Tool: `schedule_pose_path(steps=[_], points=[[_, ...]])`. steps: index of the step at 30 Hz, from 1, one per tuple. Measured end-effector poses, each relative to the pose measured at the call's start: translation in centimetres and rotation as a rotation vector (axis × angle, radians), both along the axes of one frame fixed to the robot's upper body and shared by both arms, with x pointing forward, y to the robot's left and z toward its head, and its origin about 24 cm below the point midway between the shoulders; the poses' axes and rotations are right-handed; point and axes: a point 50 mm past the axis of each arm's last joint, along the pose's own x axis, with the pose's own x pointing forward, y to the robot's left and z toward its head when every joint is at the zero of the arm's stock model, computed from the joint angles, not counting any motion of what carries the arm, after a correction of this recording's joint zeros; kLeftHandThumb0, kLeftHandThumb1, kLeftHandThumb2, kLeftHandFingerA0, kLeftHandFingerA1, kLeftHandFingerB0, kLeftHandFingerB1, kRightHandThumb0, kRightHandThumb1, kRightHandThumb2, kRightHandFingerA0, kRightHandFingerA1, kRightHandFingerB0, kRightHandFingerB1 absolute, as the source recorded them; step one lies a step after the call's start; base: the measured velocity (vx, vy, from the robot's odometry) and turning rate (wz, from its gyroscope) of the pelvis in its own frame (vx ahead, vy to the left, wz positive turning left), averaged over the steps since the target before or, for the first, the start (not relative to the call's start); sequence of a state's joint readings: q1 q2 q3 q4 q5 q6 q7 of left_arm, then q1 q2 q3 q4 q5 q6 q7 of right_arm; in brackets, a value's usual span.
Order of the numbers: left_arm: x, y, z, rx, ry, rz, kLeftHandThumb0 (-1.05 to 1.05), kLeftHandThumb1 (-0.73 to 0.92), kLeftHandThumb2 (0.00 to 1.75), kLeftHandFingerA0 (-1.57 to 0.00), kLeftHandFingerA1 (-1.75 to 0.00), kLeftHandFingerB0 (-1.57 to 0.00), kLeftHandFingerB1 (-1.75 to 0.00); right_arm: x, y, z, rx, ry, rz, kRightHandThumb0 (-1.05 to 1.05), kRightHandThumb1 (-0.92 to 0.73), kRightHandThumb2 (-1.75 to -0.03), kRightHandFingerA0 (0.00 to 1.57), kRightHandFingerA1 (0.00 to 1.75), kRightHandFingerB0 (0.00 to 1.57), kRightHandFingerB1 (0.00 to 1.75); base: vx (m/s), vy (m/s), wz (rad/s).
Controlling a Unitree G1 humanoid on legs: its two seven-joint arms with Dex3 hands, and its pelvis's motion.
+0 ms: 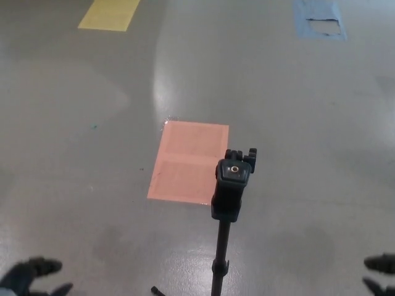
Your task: The robot uses its left hand to grab the top of a phone stand kept on the floor and rotates it anti-clockwise
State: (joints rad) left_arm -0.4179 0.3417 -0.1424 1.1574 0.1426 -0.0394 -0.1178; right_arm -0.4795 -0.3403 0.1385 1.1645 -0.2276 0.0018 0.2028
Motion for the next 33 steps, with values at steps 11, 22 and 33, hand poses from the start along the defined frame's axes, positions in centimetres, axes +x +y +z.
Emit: schedule_pose_path(steps=[11,22,33], points=[[0.7,1.4,1.3,0.019,0.008,-0.041,-0.61,0.52,0.79,-0.28,-0.45,-0.08,-0.35,0.7,-1.3,1.1,0.003,0.025,-0.010,-0.39,-0.82,-0.65,0.67,0.44,0.17,0.28,0.00,0.000,0.00],[2.7,0.2,3.9,-0.018,-0.248,-0.106,-0.32,0.40,0.93,-0.02,-0.48,0.00,-0.48,0.4,-1.0,0.8,-0.004,-0.084,-0.035,-0.39,-0.83,-0.66,0.72,0.45,0.17,0.28,0.00,0.000,0.00],[5.4,-3.8,9.2,-0.059,-0.560,-0.295,-0.32,0.32,0.88,0.00,-0.47,0.00,-0.49,0.6,-0.9,0.9,-0.010,-0.113,-0.040,-0.39,-0.83,-0.66,0.71,0.46,0.16,0.28,0.00,0.000,0.00]])
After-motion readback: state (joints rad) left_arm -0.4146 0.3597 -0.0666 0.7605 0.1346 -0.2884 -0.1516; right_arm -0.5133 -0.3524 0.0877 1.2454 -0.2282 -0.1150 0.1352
